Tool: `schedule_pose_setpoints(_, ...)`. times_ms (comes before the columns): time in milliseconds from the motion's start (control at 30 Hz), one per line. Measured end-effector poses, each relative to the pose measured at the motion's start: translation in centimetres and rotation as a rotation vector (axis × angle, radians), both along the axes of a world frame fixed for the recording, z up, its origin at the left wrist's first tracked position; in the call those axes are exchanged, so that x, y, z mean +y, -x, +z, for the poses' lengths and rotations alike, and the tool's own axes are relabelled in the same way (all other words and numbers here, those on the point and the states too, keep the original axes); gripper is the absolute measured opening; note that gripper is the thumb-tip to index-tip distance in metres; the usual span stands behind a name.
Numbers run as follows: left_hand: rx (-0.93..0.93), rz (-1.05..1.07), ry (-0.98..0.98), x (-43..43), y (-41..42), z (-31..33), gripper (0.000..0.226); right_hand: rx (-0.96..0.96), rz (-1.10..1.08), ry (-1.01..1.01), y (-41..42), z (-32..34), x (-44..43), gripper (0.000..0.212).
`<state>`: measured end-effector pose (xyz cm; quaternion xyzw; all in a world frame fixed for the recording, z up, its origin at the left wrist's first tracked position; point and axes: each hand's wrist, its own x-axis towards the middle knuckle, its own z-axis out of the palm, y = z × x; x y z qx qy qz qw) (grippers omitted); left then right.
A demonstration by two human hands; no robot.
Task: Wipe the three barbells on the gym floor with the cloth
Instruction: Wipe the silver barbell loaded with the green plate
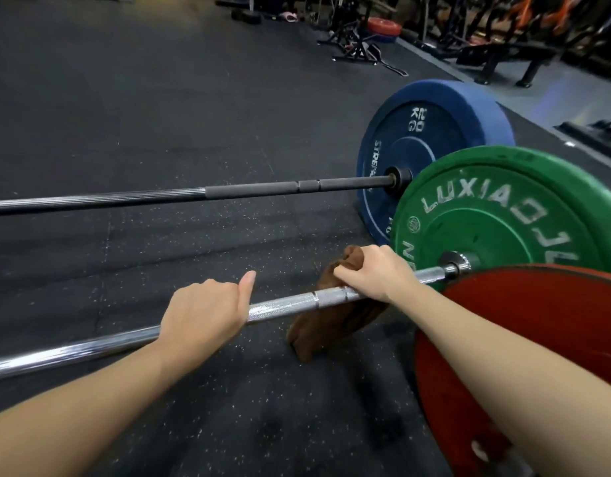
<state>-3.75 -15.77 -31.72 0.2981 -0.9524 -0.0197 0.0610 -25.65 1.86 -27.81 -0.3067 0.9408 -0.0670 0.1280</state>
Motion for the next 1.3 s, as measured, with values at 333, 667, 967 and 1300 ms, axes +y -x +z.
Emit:
schedule_pose_setpoints(333, -0.035, -0.019, -0.024, -0.2, -0.2, 0.1, 0.061, 0.121, -0.353, -0.109, 6.9, -0.1, 4.1, 0.058)
schedule_pose_setpoints(667, -0.081, -0.048, 0.026, -0.2, -0.3, 0.1, 0.042, 0.117, -0.316, -0.105, 4.2, 0.3, 2.7, 0.055)
schedule_pose_setpoints(967, -0.089, 0.006, 0.004, -0.2, 0.2, -0.1, 0.064, -0.117, -0.158, 0.057, 0.3, -1.0, -0.7, 0.055)
schedule_pose_setpoints(1300, -0.058, 0.003, -0.015, 0.1, 0.0, 0.0, 0.067, 0.034, -0.37, -0.029, 4.5, -0.1, 3.1, 0.064)
